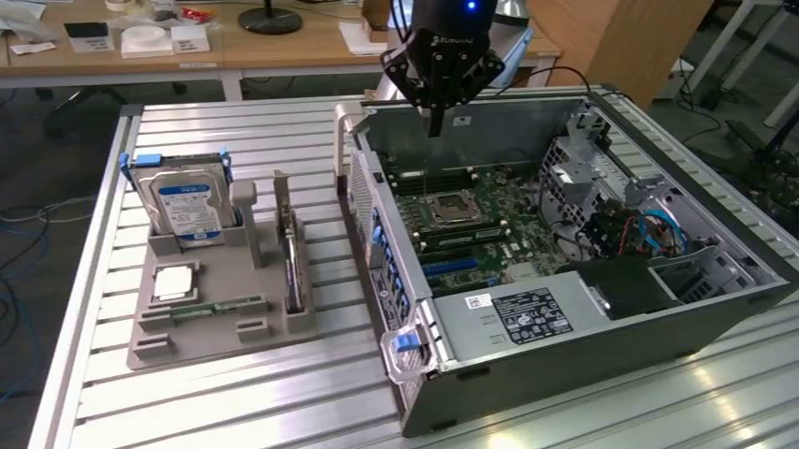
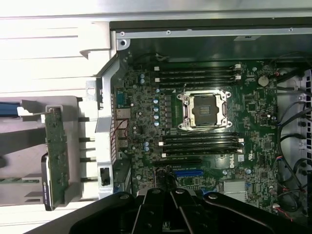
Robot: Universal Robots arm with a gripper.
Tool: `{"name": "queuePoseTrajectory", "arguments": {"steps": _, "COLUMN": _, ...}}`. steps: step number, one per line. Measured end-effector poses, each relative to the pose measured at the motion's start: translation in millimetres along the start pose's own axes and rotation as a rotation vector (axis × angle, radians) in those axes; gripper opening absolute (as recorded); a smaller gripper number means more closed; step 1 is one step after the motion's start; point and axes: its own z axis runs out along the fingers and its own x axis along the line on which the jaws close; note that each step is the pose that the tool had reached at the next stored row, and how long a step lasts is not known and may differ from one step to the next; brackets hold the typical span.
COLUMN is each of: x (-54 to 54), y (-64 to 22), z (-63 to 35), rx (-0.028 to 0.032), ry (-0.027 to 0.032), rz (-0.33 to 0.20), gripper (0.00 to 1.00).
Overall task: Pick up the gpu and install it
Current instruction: 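Reach for the gpu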
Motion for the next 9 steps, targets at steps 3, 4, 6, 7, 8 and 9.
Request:
{"name": "queuePoseTrajectory", "arguments": {"steps": 3, "x": 1.0, "y": -0.1, "z": 0.0, "rx": -0.0001, "ry": 0.0000, "rz": 0.000, "gripper": 0.11}}
{"name": "queuePoseTrajectory", "arguments": {"steps": 4, "x": 1.4, "y": -0.1, "z": 0.0, "rx": 0.0000, "ry": 0.0000, "rz": 0.000, "gripper": 0.11}}
{"name": "queuePoseTrajectory", "arguments": {"steps": 6, "x": 2.1, "y": -0.1, "z": 0.0, "rx": 0.0000, "ry": 0.0000, "rz": 0.000, "gripper": 0.11}}
{"name": "queuePoseTrajectory", "arguments": {"steps": 7, "x": 2.4, "y": -0.2, "z": 0.0, "rx": -0.0001, "ry": 0.0000, "rz": 0.000, "gripper": 0.11}}
{"name": "queuePoseTrajectory", "arguments": {"steps": 8, "x": 2.8, "y": -0.2, "z": -0.1, "rx": -0.0001, "ry": 0.0000, "rz": 0.000, "gripper": 0.11}}
{"name": "queuePoseTrajectory", "arguments": {"steps": 9, "x": 3.2, "y": -0.2, "z": 0.0, "rx": -0.0001, "ry": 0.0000, "rz": 0.000, "gripper": 0.11}}
